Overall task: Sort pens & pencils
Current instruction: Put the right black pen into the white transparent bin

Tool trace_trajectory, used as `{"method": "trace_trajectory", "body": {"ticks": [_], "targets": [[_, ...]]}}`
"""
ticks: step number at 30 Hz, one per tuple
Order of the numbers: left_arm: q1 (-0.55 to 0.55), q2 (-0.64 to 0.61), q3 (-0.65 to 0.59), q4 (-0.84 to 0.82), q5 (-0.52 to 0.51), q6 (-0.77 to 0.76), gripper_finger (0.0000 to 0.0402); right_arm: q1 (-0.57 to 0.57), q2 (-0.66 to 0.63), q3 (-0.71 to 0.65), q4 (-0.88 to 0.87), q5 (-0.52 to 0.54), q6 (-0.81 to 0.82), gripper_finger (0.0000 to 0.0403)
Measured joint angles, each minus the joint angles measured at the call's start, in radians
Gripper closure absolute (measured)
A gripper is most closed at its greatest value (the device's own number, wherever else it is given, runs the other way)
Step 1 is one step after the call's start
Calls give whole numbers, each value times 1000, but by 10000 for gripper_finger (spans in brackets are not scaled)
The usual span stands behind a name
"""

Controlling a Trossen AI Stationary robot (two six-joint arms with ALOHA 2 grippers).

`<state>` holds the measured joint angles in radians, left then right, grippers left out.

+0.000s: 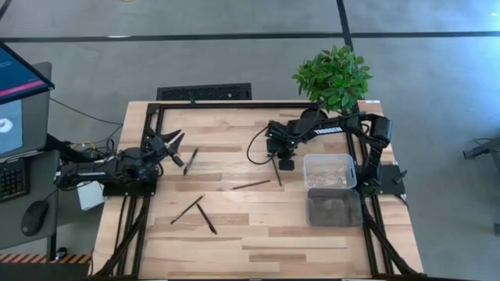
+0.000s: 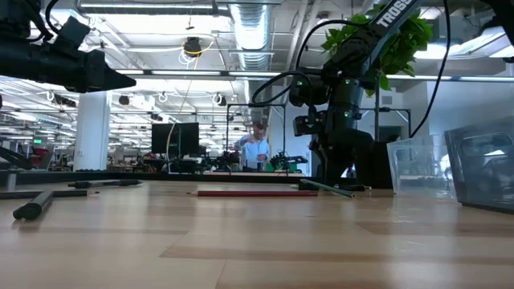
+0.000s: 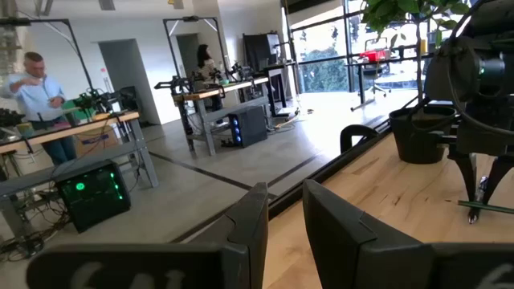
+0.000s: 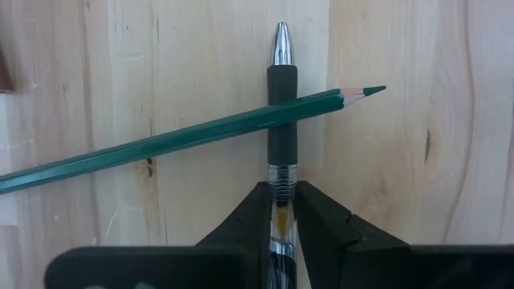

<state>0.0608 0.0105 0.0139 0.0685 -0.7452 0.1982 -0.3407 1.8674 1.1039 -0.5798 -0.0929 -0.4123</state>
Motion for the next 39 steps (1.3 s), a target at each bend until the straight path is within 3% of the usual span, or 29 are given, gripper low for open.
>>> {"method": "trace_trajectory", "body": {"ticks": [8,15,30,39], "targets": [[0,0,0,0,0,0,329,0,2,119,-109,1,13,330],[0,0,0,0,0,0,329,21,-2,233,-226,98,20,330],[0,0,0,0,0,-1,329,54,-3,336,-235,103,15,330],[0,0,0,0,0,-2,329,53,-3,399,-295,206,12,330]]}}
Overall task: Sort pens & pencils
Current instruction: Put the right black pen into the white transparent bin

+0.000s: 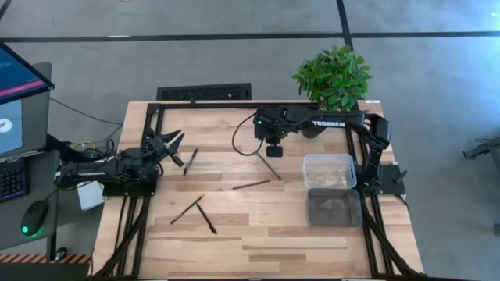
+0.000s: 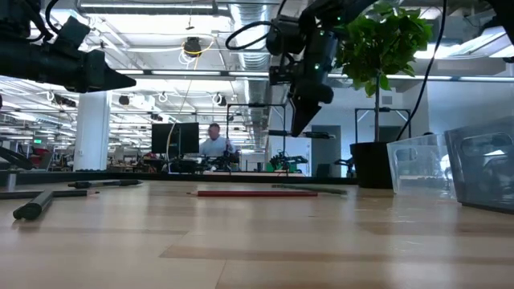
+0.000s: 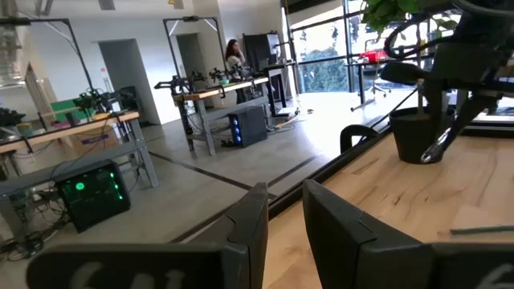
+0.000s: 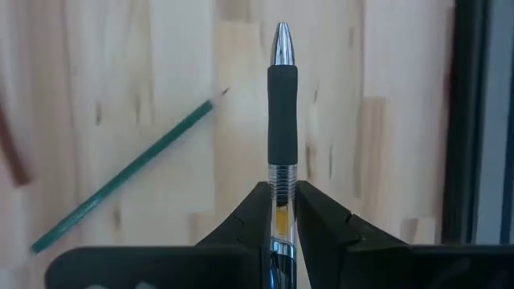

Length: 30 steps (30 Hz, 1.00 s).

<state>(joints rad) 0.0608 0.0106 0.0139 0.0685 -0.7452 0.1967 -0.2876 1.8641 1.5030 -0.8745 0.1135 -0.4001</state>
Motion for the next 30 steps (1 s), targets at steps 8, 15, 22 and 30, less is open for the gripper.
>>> {"method": "trace_trajectory", "body": {"ticks": [8,15,22,30], "targets": [[0,0,0,0,0,-3,329,-2,-31,29,-199,-61,93,330],[0,0,0,0,0,-3,329,16,-162,-16,-240,-94,187,330],[0,0,0,0,0,-3,329,75,-355,-126,-260,-90,315,330],[0,0,0,0,0,-3,329,142,-570,-388,-264,-86,575,330]]}}
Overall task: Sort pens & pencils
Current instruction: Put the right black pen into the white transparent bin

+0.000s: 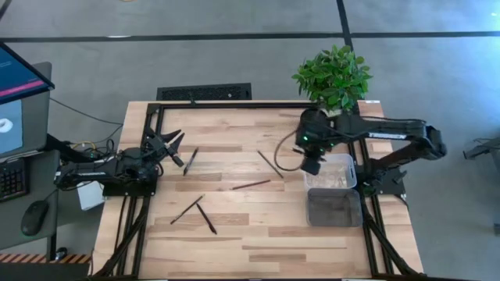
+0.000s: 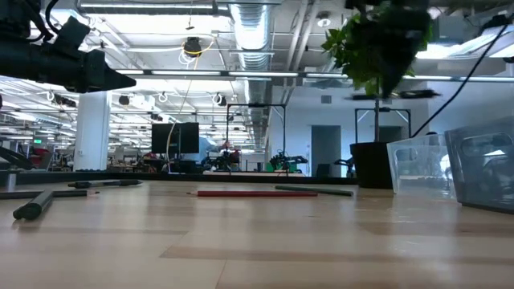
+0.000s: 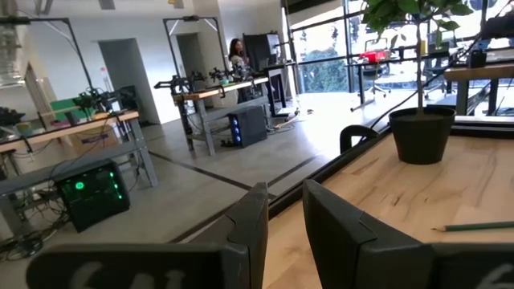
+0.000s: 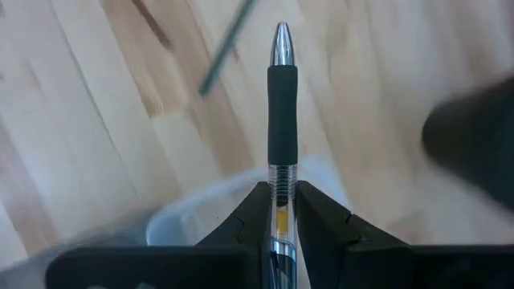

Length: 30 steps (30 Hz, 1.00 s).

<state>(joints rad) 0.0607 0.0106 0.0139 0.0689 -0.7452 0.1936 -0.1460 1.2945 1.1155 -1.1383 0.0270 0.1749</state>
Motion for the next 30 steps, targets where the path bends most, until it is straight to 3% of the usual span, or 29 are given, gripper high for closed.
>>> {"method": "trace_trajectory", "body": {"ticks": [14,20,30], "targets": [[0,0,0,0,0,-5,329,159,-165,-315,17,3,313,330],[0,0,0,0,0,-5,329,187,-157,-399,65,103,349,330],[0,0,0,0,0,-19,329,181,-155,-500,209,104,350,324]]}}
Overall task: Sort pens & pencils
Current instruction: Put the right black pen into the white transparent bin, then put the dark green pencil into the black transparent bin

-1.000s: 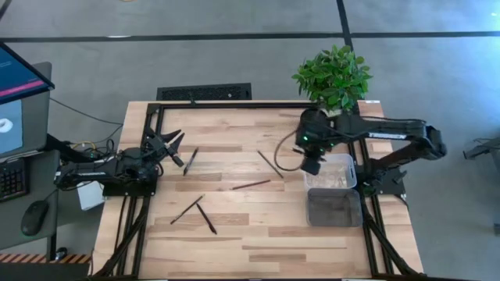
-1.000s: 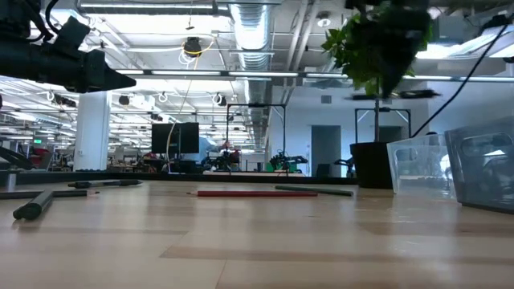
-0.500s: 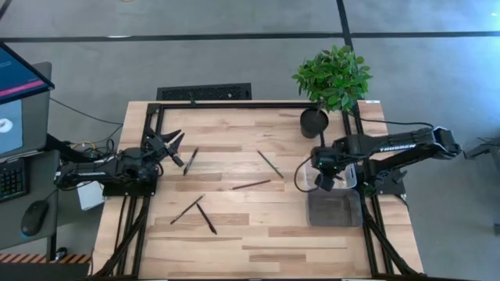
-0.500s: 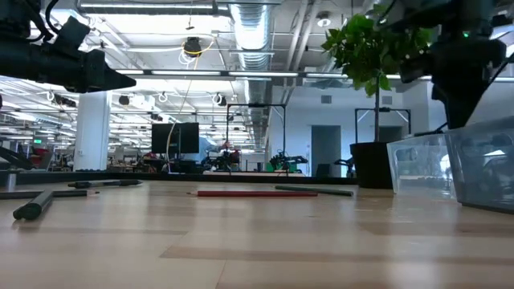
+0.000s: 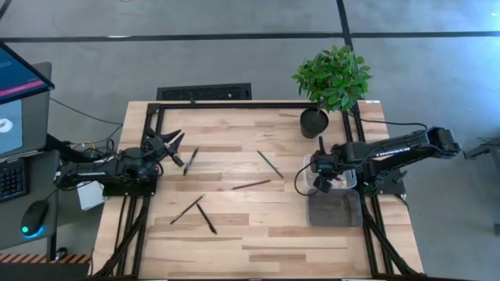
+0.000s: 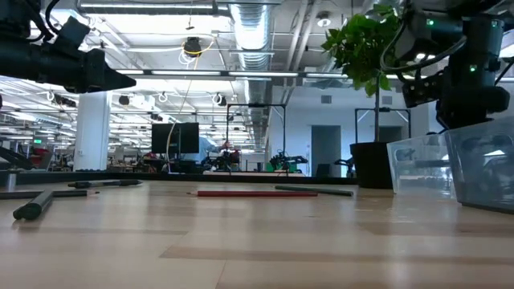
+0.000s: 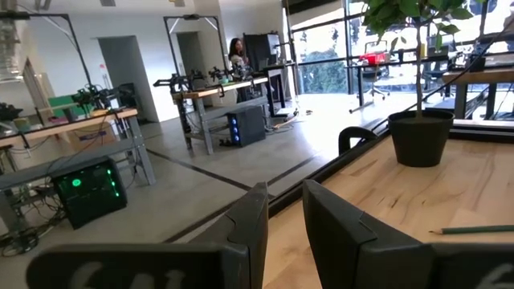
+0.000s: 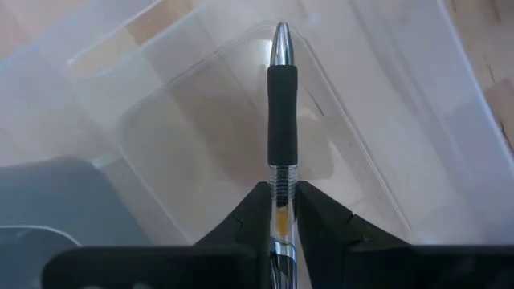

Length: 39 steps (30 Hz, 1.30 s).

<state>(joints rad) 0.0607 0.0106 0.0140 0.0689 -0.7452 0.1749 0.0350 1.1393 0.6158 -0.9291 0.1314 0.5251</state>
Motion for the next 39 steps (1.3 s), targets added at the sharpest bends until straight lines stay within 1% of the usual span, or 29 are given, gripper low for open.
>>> {"method": "trace_trajectory", "body": {"ticks": [14,17,20,22,25,30,33,38,39], "targets": [[0,0,0,0,0,-1,329,1,1,8,-8,-3,0,263],[0,0,0,0,0,2,329,1,1,54,-17,-3,0,254],[0,0,0,0,0,2,329,1,1,125,-42,-3,0,250],[0,0,0,0,0,2,329,1,0,171,-28,-3,-1,248],[0,0,0,0,0,1,329,1,0,213,77,1,-21,249],[0,0,0,0,0,1,329,4,0,222,306,0,-179,250],[0,0,0,0,0,1,329,3,10,223,413,1,-239,248],[0,0,0,0,0,0,329,-10,39,226,536,0,-245,250],[0,0,0,0,0,0,329,-16,46,224,537,0,-245,251]]}}
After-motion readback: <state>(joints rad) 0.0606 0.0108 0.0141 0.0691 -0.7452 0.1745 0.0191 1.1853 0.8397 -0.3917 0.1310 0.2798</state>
